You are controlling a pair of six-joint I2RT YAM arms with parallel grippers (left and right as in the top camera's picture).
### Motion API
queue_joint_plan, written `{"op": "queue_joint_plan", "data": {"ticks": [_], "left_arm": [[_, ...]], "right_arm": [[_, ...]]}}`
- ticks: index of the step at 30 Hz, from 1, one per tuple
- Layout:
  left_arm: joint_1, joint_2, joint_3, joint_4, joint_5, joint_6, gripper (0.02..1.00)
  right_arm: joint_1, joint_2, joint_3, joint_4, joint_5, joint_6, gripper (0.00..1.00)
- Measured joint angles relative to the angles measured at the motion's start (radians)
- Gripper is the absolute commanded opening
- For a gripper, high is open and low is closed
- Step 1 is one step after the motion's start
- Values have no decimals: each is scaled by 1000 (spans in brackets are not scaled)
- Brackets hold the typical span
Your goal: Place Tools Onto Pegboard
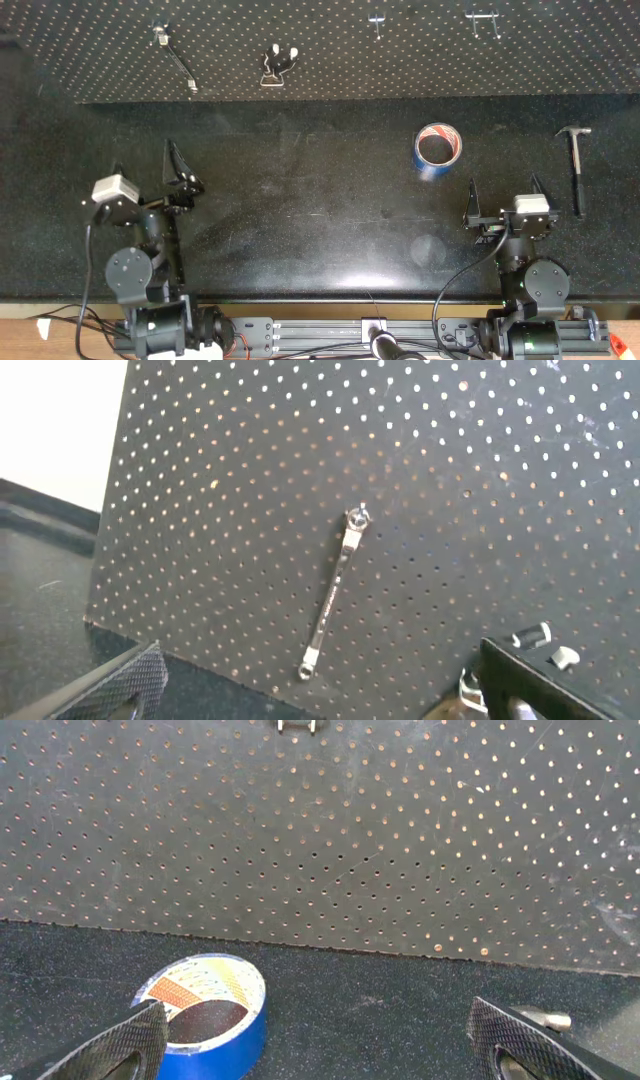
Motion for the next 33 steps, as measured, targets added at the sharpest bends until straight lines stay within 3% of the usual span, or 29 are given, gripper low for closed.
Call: {"op": "queue_joint_plan", "data": {"ticks": [10,17,28,33], "left_arm": [[-79,-372,-243,-51,-18,1,996],[-137,-385,-244,-288,22,116,996],[-137,-385,-244,-291,57,243,996],[-204,-385,-244,-291,65,246,996]], "right_arm": [[0,0,0,0,0,0,969],[0,0,0,0,0,0,969],[0,0,0,0,0,0,969],[0,0,0,0,0,0,969]]}}
